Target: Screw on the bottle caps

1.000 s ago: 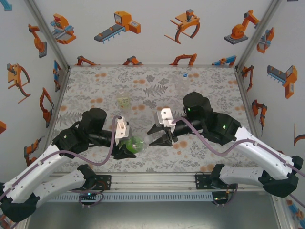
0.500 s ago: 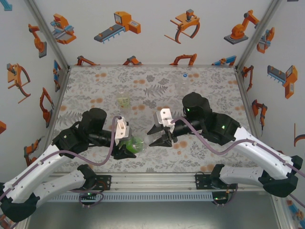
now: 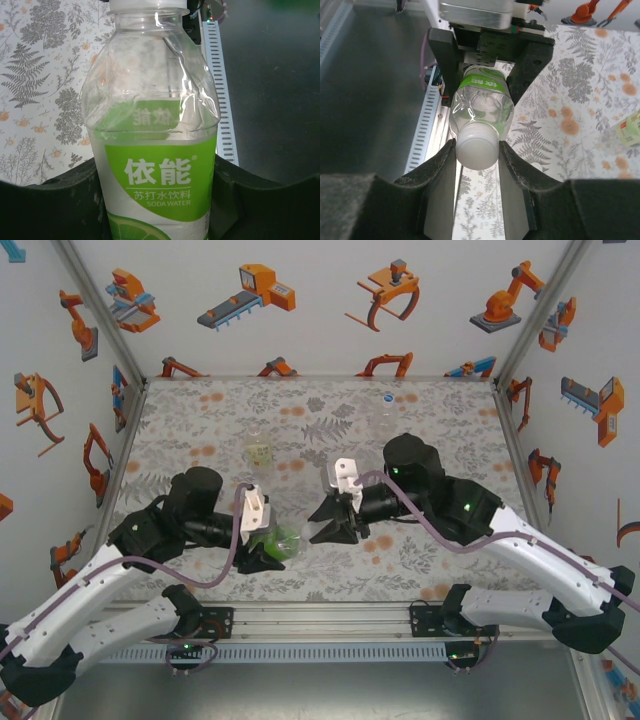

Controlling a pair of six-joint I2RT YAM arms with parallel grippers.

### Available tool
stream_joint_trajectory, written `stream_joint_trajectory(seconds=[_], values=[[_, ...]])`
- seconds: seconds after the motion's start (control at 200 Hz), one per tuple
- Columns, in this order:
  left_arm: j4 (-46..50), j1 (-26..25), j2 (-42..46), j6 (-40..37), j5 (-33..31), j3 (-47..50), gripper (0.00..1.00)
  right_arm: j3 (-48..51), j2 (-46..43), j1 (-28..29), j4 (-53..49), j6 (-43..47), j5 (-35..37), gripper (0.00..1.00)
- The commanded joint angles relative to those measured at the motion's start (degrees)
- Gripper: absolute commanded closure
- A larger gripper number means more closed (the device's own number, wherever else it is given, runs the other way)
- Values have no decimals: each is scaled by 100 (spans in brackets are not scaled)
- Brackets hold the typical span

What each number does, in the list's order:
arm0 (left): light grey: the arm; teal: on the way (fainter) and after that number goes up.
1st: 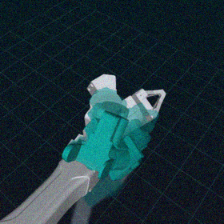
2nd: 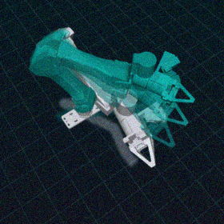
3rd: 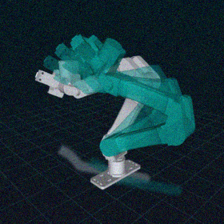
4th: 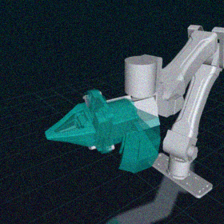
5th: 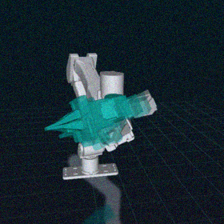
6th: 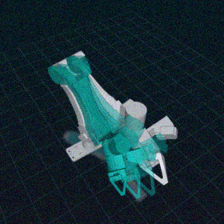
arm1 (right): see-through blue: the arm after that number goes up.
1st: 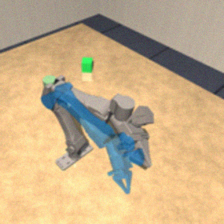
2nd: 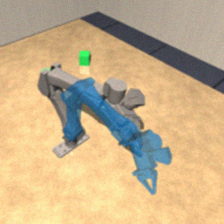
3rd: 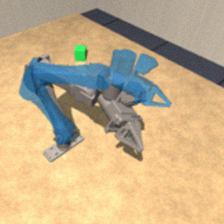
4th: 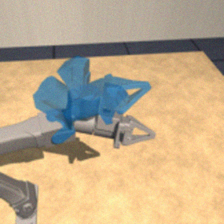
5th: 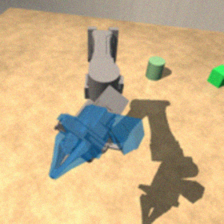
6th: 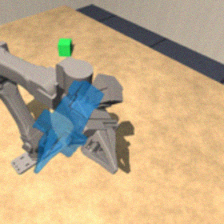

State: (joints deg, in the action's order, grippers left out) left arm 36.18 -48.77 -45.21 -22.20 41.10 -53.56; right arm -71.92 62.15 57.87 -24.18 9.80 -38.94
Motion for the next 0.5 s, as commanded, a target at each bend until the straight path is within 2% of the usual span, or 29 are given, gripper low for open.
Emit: stream_joint_trajectory(seconds=[0.0,0.105,0.235,0.386,0.496], values=[[-82,-36,92,-57,-414,-37,100,293,-84,4,824,-2003,518,100],[-208,-36,164,-34,-680,62,100,477,-187,100,993,-3467,1216,100],[-362,-36,195,-17,-903,143,100,648,-276,153,777,-5531,2445,100],[-375,-36,94,0,-1169,110,100,716,-319,181,80,-7788,3152,100],[-375,-36,27,-3,-1368,104,100,755,-407,181,-450,-8941,3450,100]])
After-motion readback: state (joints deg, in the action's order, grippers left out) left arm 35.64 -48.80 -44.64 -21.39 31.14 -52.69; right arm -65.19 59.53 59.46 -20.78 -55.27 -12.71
